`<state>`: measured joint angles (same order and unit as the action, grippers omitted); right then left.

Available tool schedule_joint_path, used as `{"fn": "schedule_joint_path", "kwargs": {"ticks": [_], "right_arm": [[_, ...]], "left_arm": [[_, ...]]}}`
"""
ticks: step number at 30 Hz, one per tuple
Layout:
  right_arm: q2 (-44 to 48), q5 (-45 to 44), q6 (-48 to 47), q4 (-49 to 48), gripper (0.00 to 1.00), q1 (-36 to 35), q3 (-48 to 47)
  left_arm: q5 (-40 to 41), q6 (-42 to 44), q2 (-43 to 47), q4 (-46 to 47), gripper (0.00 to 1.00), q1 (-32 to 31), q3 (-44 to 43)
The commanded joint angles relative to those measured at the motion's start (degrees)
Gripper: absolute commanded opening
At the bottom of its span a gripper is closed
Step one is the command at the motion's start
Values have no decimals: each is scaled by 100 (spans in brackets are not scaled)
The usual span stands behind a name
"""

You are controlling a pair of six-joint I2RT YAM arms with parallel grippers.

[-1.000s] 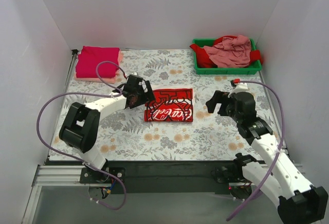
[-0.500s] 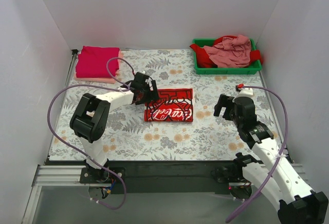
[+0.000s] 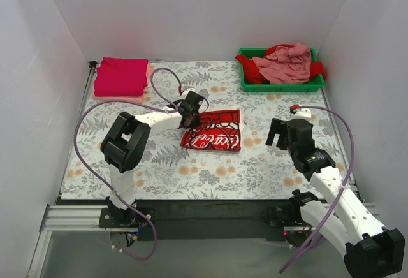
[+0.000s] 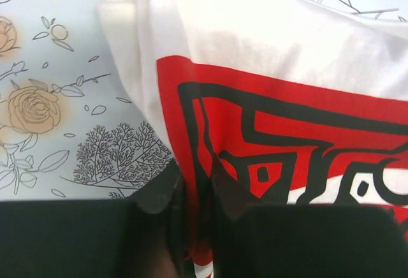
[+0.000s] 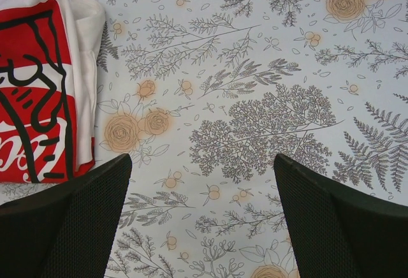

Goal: Fold and stack the t-shirts
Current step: Neatly place the folded tshirt to the corner

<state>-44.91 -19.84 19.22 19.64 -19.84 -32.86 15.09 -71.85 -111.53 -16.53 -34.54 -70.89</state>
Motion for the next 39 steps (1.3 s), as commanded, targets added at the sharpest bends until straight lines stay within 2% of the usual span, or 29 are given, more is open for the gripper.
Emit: {"fn": "schedule_joint_path", "kwargs": {"ticks": [1, 5, 8, 14, 17, 20, 22, 27, 39], "right_arm": [[87, -240, -68, -135, 98, 59, 69], [114, -214, -68, -144, 98, 59, 122], [140, -196, -68, -162, 98, 59, 166], [96, -73, -121, -241, 98, 59, 219], [61, -64, -147, -285, 98, 67, 245], [8, -91, -156, -303, 98, 67, 271], [-62, -117, -156, -312, 98, 59, 272], [-229, -213, -173, -320, 98, 67, 263], [-747, -310, -191, -329, 98, 76, 192]], "left_arm": [[756, 13, -458, -983, 2, -35, -12], [1581, 399, -458, -1097, 0, -26, -337], [2057, 1014, -449, -940, 0, 44, -557], [2261, 2543, -484, 149, 0, 580, -829], [2112, 3456, -511, 852, 0, 879, -926], [1884, 4649, -475, 2010, 0, 1072, -786], [1735, 5101, -528, 2549, 0, 1238, -864], [1611, 5883, -923, 2567, 0, 1617, -1750], [1005, 6851, -1117, 2524, 0, 2241, -2666]]}}
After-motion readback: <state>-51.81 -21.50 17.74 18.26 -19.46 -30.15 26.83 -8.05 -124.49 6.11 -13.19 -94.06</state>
